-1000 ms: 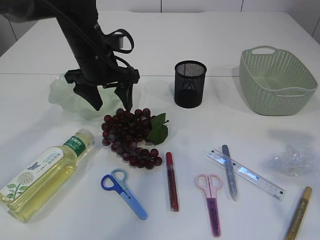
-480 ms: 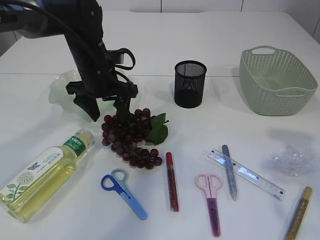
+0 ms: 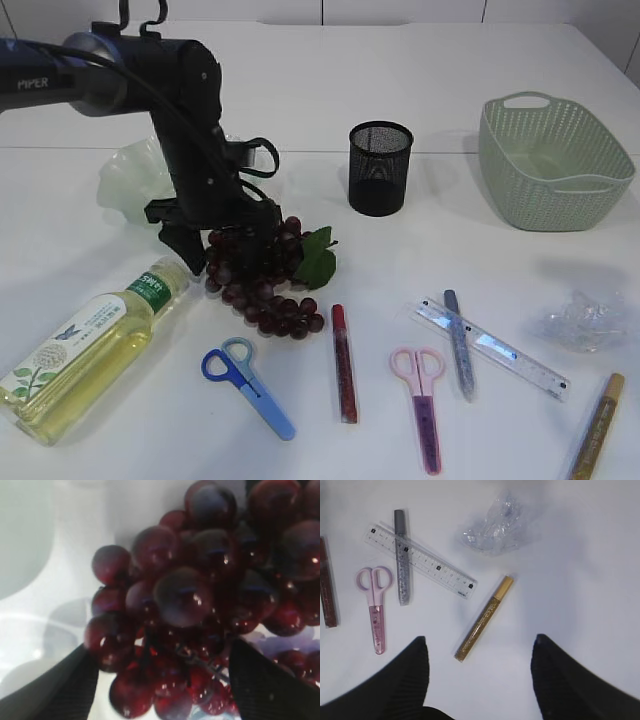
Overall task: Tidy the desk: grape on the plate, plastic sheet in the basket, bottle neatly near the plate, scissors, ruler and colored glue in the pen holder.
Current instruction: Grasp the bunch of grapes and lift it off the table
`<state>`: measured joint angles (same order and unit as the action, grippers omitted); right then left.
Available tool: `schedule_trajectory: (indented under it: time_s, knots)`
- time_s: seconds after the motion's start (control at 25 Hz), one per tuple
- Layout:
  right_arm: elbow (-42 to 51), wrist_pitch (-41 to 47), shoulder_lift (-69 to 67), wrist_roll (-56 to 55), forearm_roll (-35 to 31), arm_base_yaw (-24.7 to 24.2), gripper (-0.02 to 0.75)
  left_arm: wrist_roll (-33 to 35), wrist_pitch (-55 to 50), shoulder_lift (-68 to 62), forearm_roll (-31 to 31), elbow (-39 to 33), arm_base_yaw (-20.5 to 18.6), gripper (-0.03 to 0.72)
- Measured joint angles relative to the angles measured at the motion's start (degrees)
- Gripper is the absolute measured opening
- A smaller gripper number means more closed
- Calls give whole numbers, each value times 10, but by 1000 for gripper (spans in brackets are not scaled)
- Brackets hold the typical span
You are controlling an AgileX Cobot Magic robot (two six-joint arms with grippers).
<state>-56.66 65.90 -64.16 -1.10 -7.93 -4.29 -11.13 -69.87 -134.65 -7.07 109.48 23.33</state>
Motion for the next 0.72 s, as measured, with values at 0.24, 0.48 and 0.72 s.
schedule_trajectory:
  time_s: [0.24, 0.48, 0.72]
  knots:
    - [0, 0, 0, 0, 0, 0, 503, 1, 2, -14, -24, 1, 0, 588]
    - [0, 0, 0, 0, 0, 0, 503, 4, 2, -35, -36, 3, 0, 557]
    - [0, 0, 0, 0, 0, 0, 503, 5, 2, -36, -36, 4, -1, 278]
